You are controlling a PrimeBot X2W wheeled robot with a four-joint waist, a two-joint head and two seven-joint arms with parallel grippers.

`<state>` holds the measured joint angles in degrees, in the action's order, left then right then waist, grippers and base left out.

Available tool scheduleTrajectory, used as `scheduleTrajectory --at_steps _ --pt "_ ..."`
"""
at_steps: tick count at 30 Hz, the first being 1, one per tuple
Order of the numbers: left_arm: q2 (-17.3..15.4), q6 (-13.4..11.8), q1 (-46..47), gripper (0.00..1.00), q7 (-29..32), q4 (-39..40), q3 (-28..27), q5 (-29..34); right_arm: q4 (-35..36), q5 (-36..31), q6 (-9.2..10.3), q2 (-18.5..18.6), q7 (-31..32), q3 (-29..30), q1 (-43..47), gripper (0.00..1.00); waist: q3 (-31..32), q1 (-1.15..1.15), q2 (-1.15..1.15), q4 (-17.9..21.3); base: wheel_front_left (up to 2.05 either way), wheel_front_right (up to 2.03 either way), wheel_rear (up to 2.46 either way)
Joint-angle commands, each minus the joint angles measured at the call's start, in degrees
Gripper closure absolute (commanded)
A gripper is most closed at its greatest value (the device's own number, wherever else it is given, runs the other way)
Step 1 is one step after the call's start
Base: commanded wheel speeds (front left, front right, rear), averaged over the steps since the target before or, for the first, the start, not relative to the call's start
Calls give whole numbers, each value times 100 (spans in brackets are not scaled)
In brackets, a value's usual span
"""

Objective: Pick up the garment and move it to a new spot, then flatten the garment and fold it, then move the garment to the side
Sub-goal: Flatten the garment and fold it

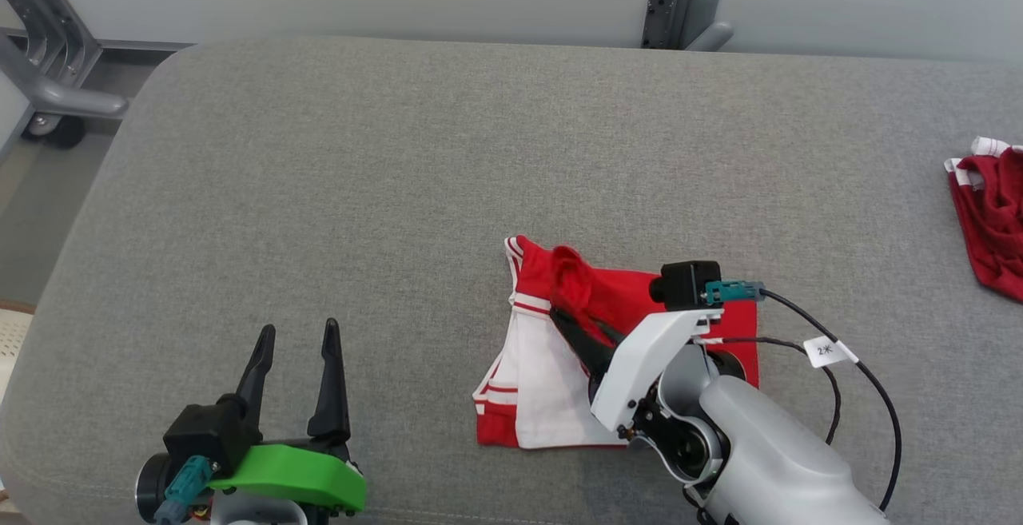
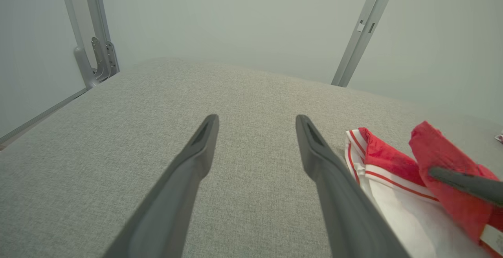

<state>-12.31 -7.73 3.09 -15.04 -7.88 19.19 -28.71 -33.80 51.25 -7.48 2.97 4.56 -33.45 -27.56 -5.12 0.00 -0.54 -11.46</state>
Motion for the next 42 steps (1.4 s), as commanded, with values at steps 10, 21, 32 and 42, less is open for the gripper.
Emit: scheduleTrajectory --at_steps 10,21,32,42 --pt "64 55 52 0 -14 -66 -55 89 -114 730 0 0 -491 -881 -438 0 29 0 54 16 0 0 0" --pt "96 56 -72 0 -14 -12 -112 155 -283 331 0 189 -1531 -830 -672 0 83 0 54 198 0 0 0" --pt "128 97 -134 0 -13 33 -63 250 -4 -1630 1 504 -1973 523 -314 0 193 0 54 631 0 0 0" --pt "191 132 -153 0 -14 -56 -58 275 1130 -3187 1 278 -1978 2004 972 0 319 0 54 956 0 0 0"
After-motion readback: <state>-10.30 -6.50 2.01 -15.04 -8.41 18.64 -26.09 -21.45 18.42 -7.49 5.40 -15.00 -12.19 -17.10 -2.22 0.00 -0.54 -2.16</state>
